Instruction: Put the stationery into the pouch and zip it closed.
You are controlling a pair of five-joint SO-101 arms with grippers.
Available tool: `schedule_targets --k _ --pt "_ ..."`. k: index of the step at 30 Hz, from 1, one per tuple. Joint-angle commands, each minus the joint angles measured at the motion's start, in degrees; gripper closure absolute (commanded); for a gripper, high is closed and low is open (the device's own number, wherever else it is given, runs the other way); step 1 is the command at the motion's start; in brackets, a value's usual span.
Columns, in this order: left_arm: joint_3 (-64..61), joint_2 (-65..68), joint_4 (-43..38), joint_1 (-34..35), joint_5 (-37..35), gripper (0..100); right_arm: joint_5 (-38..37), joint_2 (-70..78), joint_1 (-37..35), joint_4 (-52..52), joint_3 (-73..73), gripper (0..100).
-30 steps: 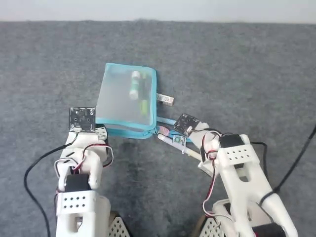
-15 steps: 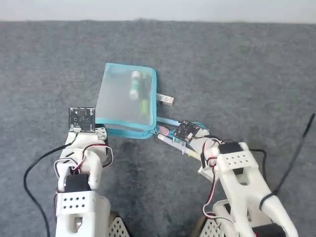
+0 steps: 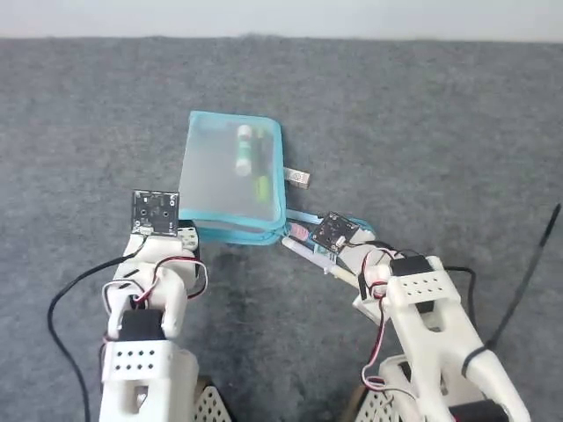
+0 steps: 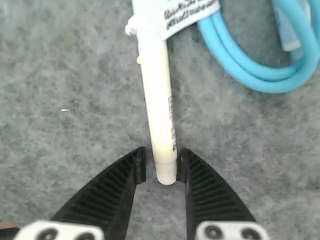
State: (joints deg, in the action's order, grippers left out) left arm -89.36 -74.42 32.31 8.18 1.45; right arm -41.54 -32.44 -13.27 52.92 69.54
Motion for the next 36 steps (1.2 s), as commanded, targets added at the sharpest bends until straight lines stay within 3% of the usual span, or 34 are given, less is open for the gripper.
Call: schedule_targets --k 1,4,7,11,22,26,32,36 --pt "1.89 0.35 -0.79 -0.44 0.35 99 1.05 -1.71 0.04 -1.01 0.35 88.7" --pt "1.89 0.35 -0.79 -0.44 0.35 99 1.05 -1.71 0.31 -1.80 1.23 90.3" --pt "1.89 0.35 -0.70 -0.44 0.35 99 3.34 -2.24 0.57 -0.92 0.18 99.1" --pt "1.89 0.35 -0.70 -0.44 0.35 99 6.95 -2.42 0.84 7.43 -6.51 99.1" --pt "1.89 0.35 -1.05 -0.97 0.35 99 7.12 -2.59 -0.13 23.43 -22.15 99.2" --pt "1.80 0.35 -1.05 -2.73 0.35 99 7.03 -2.59 -3.91 25.98 -24.26 99.2" --pt "1.80 0.35 -1.05 -2.64 0.44 99 7.65 -3.30 -16.48 28.44 -24.88 99.2" --pt "1.80 0.35 -1.05 -2.64 0.44 99 10.73 -9.63 -17.89 31.16 -26.81 99.2"
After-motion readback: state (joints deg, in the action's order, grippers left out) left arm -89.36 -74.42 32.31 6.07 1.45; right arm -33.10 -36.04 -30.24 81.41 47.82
